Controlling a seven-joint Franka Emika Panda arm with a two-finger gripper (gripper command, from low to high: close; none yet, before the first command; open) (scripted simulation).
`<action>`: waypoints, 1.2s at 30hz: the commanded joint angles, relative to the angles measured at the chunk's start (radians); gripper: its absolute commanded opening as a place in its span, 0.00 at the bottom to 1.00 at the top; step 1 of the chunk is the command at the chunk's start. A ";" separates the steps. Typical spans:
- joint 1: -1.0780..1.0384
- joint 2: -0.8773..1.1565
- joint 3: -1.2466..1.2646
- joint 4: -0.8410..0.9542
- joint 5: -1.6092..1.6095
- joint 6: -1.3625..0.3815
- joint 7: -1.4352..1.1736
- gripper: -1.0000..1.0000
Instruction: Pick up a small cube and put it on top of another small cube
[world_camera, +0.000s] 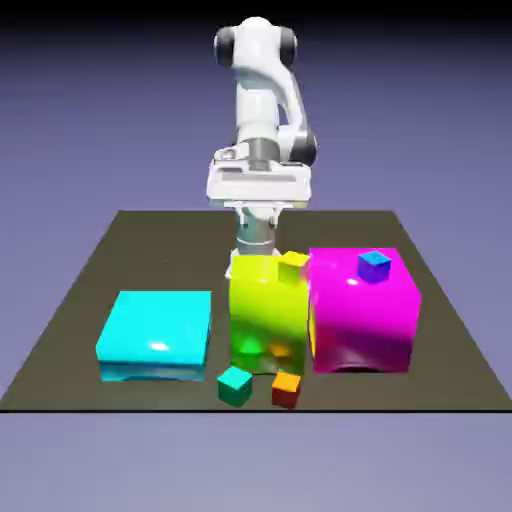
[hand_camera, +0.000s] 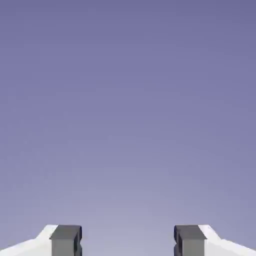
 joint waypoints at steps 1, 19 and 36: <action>-0.002 0.036 -0.006 0.033 0.011 -0.040 0.006 0.50; -0.031 0.689 -0.109 0.635 0.201 -0.751 0.115 0.50; -0.059 1.305 -0.206 1.204 0.381 -1.423 0.218 0.50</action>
